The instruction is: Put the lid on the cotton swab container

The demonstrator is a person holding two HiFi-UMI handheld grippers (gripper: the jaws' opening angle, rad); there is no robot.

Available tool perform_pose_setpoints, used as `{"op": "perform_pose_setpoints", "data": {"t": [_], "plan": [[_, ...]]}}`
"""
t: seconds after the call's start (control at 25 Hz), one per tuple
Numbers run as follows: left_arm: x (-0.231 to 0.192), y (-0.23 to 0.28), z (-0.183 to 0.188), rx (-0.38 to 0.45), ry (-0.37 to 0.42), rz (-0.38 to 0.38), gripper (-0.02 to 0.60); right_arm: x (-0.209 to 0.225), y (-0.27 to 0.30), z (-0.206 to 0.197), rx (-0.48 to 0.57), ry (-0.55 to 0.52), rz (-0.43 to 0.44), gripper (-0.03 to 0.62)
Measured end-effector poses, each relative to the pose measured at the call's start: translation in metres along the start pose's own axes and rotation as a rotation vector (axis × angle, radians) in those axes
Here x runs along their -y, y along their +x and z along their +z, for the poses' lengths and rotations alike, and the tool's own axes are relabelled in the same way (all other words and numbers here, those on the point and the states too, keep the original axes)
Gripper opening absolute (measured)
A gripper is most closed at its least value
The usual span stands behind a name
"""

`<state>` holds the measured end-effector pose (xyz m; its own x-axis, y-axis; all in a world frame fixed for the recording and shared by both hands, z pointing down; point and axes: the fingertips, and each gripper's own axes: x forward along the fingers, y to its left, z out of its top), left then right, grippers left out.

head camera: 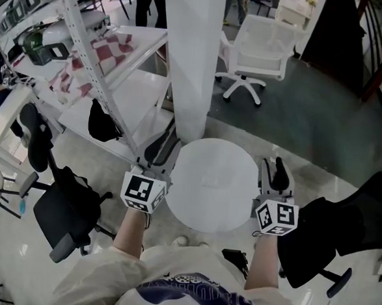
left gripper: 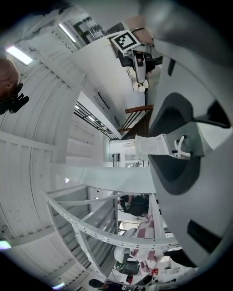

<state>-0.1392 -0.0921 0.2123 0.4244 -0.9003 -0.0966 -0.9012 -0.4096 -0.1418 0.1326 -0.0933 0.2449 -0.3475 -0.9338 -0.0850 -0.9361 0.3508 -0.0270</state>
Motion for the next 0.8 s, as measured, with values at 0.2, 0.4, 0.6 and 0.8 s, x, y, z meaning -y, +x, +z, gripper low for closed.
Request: {"op": "perform_pose_setpoints", "data": {"t": [0.2, 0.4, 0.6, 0.8], "plan": [[0.008, 0.002, -0.012, -0.035, -0.008, -0.104, 0.281, -0.003, 0.001, -0.013, -0.074, -0.023, 0.091, 0.330], [0.010, 0.003, -0.025, -0.078, 0.010, -0.153, 0.314, -0.007, 0.002, -0.022, -0.124, -0.044, 0.166, 0.351], [0.009, 0.005, -0.036, -0.089, -0.010, -0.157, 0.316, -0.021, 0.006, -0.045, -0.217, -0.093, 0.286, 0.351], [0.015, 0.008, -0.049, -0.124, -0.022, -0.182, 0.316, -0.037, 0.010, -0.091, -0.351, -0.117, 0.403, 0.354]]}}
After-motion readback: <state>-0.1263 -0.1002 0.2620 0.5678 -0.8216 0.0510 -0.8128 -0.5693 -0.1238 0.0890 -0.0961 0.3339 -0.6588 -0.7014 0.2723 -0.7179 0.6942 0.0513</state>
